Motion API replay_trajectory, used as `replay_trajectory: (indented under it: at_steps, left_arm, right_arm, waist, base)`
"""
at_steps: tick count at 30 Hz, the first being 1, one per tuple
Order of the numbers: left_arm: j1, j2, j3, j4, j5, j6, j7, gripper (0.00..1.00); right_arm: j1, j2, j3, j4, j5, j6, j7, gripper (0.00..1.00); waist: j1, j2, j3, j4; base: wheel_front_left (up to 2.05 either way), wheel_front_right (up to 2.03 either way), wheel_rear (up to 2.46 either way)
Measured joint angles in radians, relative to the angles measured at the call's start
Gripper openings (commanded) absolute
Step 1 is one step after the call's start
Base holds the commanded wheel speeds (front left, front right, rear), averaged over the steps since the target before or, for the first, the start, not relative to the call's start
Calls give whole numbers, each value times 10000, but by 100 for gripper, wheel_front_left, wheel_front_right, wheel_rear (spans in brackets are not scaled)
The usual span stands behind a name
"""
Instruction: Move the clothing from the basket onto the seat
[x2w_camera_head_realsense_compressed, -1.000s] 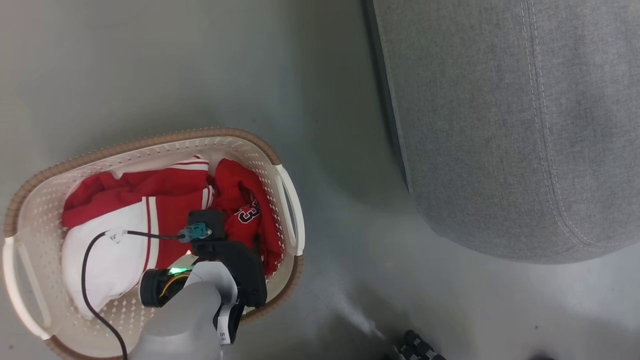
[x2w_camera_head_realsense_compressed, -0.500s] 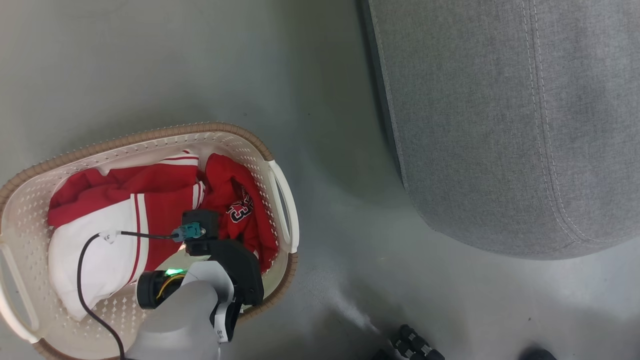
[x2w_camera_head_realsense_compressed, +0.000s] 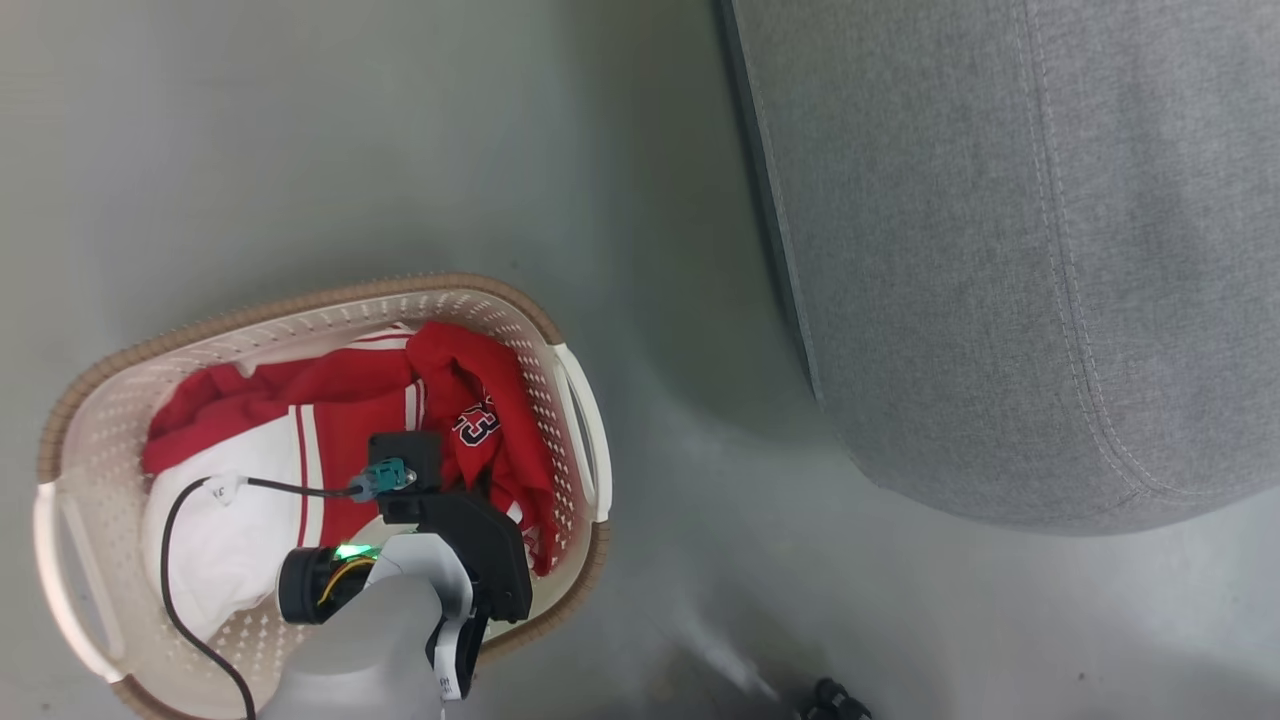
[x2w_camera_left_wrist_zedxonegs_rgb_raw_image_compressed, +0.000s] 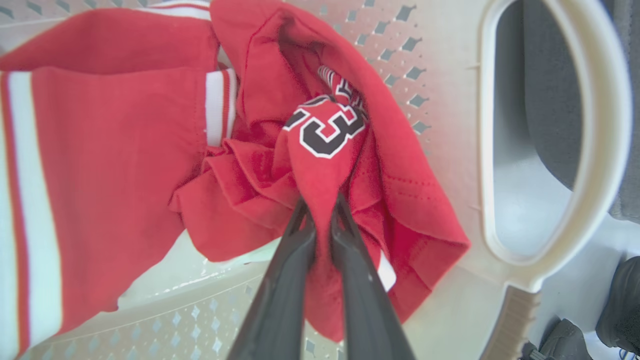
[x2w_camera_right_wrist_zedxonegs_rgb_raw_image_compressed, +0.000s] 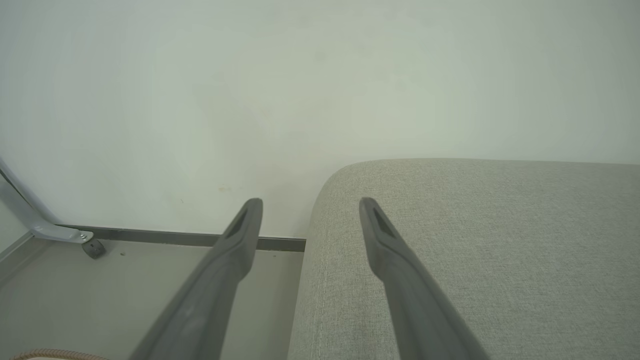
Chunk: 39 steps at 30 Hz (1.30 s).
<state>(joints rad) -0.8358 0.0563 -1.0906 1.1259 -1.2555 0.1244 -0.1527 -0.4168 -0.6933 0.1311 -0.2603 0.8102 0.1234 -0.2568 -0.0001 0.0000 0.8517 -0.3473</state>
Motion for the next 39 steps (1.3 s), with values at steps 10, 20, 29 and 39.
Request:
replay_trajectory:
  at_steps: [10, 20, 29, 39]
  left_arm:
    - [631, -6, -683, -282, -123, 0, -577, 0]
    - [1036, -21, -907, -453, -263, 0, -872, 0]
    - [1396, -48, -861, -495, -368, 0, -961, 0]
    - [1711, -121, -88, -284, -142, 0, -961, 0]
  right_arm:
    - [575, 69, 374, 796, -107, 0, 0, 100]
    - [1127, 378, 546, 1432, -470, 0, 2, 100]
    - [1712, 899, 614, 1964, -840, 0, 2, 100]
    - [2761, 1503, 857, 2445, -1375, 0, 2, 100]
  waist:
    - [0, 0, -1232, 473]
    - [-1, -1, -2468, 1008]
    - [-2, -1, -3784, 1586]
    - [-1, -1, -5270, 2174]
  base:
    - [0, 0, 0]
    - [0, 0, 0]
    - [0, 0, 0]
    - [0, 0, 0]
